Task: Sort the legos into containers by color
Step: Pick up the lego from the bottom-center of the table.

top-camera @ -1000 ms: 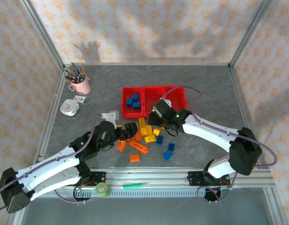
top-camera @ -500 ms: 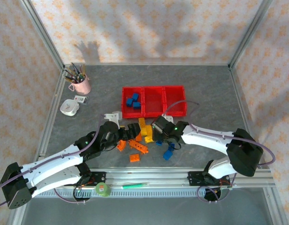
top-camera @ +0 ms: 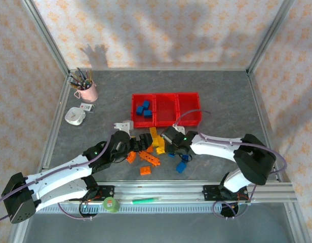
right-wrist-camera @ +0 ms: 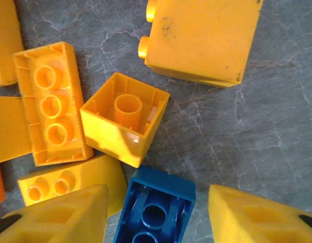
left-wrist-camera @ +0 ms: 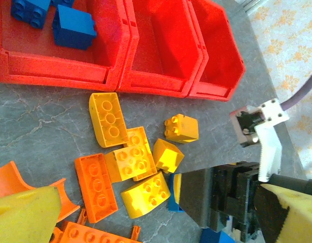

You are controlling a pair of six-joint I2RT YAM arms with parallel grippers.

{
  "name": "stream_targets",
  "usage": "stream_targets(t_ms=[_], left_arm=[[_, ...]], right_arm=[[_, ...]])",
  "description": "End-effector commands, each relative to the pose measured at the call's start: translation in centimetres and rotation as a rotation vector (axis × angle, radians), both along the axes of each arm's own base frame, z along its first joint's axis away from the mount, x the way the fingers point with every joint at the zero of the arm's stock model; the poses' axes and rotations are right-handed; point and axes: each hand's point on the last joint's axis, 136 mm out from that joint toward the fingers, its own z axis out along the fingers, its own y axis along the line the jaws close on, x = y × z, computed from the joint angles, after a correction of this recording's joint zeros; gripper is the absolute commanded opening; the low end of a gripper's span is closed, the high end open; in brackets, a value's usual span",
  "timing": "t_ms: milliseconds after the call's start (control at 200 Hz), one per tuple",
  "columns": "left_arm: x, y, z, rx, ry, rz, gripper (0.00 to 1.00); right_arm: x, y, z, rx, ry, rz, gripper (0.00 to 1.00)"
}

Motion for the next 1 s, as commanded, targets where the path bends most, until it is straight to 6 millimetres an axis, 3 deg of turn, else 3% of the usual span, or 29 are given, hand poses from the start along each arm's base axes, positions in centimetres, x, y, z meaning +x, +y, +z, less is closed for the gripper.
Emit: stream_targets(t_ms=[0,360,591,756,996], left_arm=[[0.5,-0.3,0.9,-0.004,-0.034,0.006,0.99],[1.2,-0.9,1.0,0.016,-0.042,0.004,0.99],[1.2,-0.7,1.5,0.01,-0.054,0.008,0.99],[1.4,0.7,2.9,0.022,-0.076,0.052,0.99],[1.1,3.5,3.8,0.038,-0.089,0.119,0.99]], right_arm=[[0.5,-0.6,-0.8,-0.038,-0.015,-0.03,0.53],[0.5,-0.7,-1.6,-0.048,-0.014,-0.025,0.38],[1.0,-0.6,-0.3,-0.034,-0.055,-0.023,0.28],[1.7,-0.5,2.4,-0.026,-0.101,-0.016,0.27],[4.0,0.6,8.7,0.0,-0.235,0.008,0.27]])
